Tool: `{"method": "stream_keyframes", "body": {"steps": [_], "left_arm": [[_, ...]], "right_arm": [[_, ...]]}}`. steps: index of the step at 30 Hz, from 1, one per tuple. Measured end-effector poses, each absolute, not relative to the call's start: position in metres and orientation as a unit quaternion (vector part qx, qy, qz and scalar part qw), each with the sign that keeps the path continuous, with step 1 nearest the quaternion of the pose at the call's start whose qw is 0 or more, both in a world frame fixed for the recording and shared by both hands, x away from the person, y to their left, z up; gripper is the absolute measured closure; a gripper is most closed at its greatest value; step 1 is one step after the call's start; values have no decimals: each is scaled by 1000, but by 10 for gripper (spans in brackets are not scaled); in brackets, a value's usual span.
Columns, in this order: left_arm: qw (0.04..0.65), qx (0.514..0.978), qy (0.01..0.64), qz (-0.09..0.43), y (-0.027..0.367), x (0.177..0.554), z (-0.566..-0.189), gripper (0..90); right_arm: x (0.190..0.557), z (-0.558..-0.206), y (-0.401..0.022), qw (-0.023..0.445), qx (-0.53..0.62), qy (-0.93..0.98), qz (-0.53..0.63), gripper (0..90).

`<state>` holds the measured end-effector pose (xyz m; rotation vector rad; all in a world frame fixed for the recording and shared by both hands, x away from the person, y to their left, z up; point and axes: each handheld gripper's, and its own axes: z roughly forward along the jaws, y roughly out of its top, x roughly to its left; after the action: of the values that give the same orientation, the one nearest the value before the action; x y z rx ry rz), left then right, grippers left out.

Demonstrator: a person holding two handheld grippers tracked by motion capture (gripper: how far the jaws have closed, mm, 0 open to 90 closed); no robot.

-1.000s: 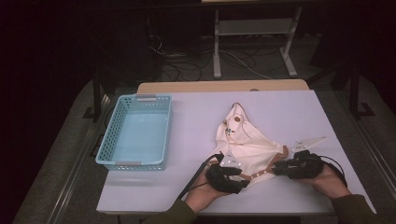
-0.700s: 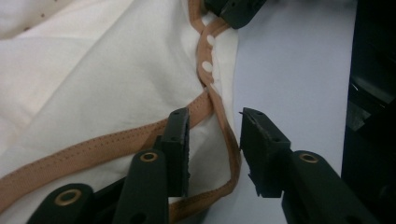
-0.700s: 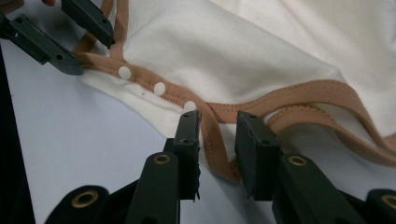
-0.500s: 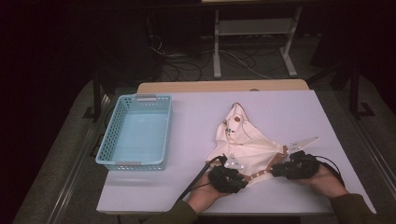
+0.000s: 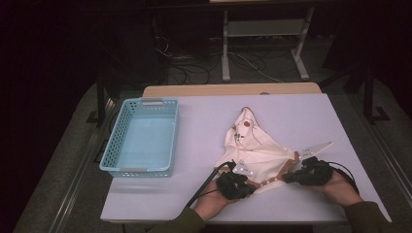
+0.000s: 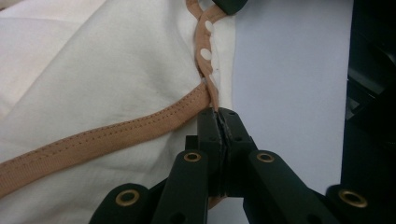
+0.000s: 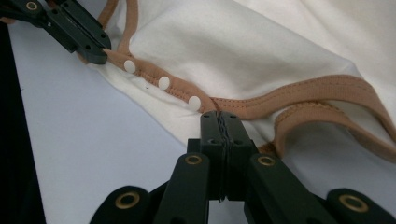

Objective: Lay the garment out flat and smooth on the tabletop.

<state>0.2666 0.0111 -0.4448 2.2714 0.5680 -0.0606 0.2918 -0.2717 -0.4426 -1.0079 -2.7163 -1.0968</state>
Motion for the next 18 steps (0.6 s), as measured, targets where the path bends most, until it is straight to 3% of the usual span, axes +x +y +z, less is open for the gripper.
{"method": "stream_keyframes", "body": {"steps": [18], "left_arm": [[399, 895, 197, -42, 33, 262, -425, 879]], "right_arm": [[272, -429, -255, 37, -285, -879, -380, 885]]}}
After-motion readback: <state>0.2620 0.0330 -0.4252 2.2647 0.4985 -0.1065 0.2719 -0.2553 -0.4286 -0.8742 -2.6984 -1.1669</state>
